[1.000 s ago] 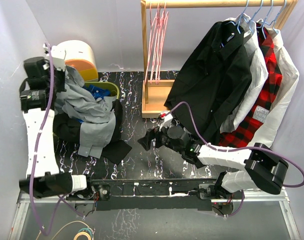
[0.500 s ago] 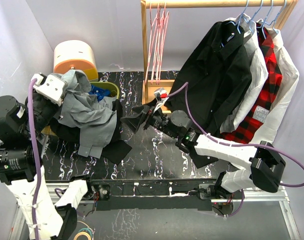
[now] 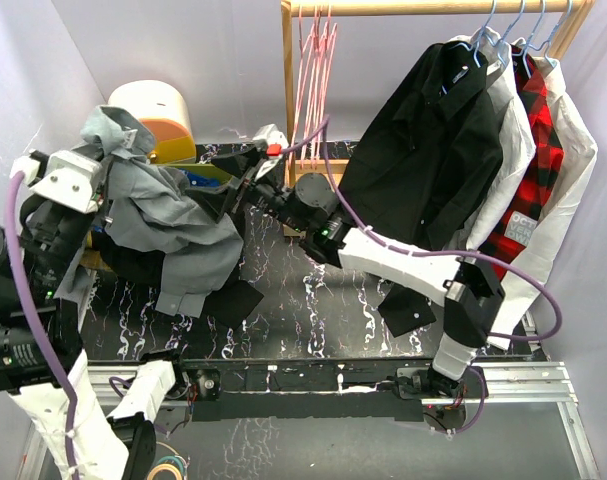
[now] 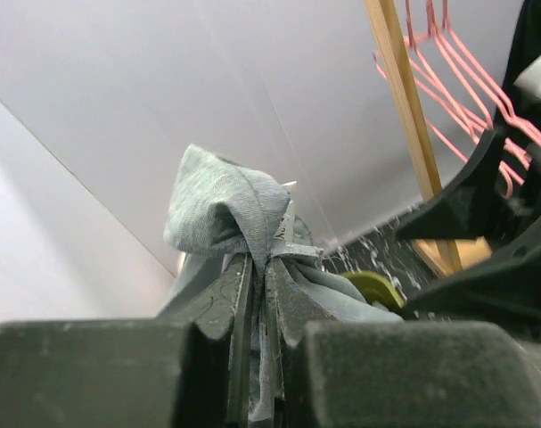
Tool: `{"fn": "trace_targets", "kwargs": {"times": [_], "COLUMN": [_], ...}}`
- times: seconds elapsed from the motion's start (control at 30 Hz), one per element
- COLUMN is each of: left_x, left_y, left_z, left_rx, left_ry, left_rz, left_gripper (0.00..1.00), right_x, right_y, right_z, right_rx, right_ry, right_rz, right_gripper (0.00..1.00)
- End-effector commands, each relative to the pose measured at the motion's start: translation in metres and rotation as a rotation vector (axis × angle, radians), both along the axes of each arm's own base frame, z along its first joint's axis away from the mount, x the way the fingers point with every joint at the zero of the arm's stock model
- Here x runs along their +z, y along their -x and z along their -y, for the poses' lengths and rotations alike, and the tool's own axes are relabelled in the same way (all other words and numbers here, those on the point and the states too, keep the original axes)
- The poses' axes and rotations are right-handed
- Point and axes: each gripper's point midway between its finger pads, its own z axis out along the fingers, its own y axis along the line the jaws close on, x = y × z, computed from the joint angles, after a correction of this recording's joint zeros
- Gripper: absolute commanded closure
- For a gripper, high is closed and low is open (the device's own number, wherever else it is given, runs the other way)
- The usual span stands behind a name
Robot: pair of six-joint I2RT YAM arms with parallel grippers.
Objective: Place the shirt on the hanger
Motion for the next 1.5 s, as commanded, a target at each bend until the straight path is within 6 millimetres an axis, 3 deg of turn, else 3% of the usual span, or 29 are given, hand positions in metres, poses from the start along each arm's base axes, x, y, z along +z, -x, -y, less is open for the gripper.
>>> {"fn": "trace_targets", "kwargs": {"times": [0.0,0.1,0.3,0.43,0.57,0.63,0.7,0.8,0.87,1.07,1.17,1.2,1.23,1.27,1.33,1.37,1.47], "left_x": [0.067,0.075,0.098,0.118,0.151,0.160,0.157,0.132,0.118,0.109,0.106,0.106,0.105,0.105,0.104,0.104,0.099], "left_y": [0.031,0.032,0.059,0.066,0.081,0.088,0.094,0.100,0.103,0.099,0.097,0.096,0.096,0.095,0.094,0.093,0.082], "left_z": [0.003,-0.002,0.005,0.006,-0.005,0.001,0.017,0.048,0.059,0.059,0.058,0.058,0.056,0.055,0.051,0.049,0.034], "left_rx": [0.009,0.037,0.013,0.013,0.050,0.010,-0.084,-0.254,-0.316,-0.323,-0.314,-0.308,-0.295,-0.284,-0.259,-0.242,-0.145], "left_ry": [-0.001,-0.008,-0.047,-0.051,0.047,0.068,0.065,-0.015,-0.047,-0.026,-0.035,-0.040,-0.043,-0.048,-0.055,-0.059,-0.073], "left_rz": [0.267,0.315,0.552,0.651,0.764,0.779,0.756,0.704,0.688,0.642,0.633,0.634,0.632,0.634,0.637,0.640,0.641], "left_gripper": [1.00,1.00,1.00,1.00,1.00,1.00,1.00,1.00,1.00,1.00,1.00,1.00,1.00,1.00,1.00,1.00,1.00], "right_x": [-0.007,-0.010,-0.013,-0.010,-0.004,-0.004,-0.004,-0.014,-0.018,-0.021,-0.030,-0.033,-0.035,-0.039,-0.045,-0.044,-0.011], "right_y": [-0.001,0.003,-0.020,-0.002,-0.004,-0.002,0.005,0.013,0.012,0.011,0.022,0.025,0.025,0.024,0.016,0.013,0.013], "right_z": [-0.023,-0.016,0.007,0.002,0.010,0.014,0.020,0.024,0.023,0.004,-0.013,-0.017,-0.020,-0.022,-0.024,-0.024,-0.010], "right_rx": [0.095,0.265,0.377,0.530,0.477,0.448,0.444,0.454,0.448,0.485,0.540,0.550,0.552,0.544,0.512,0.488,0.408], "right_ry": [0.070,0.029,-0.008,0.023,0.003,0.018,0.044,0.076,0.094,0.130,0.165,0.172,0.175,0.178,0.182,0.182,0.160], "right_rz": [0.138,0.137,0.092,0.093,0.077,0.095,0.141,0.180,0.182,0.183,0.193,0.191,0.185,0.176,0.148,0.145,0.196], "right_gripper": [0.02,0.02,0.02,0.02,0.02,0.02,0.02,0.02,0.02,0.02,0.02,0.04,0.14,0.31,0.79,0.90,0.92]}}
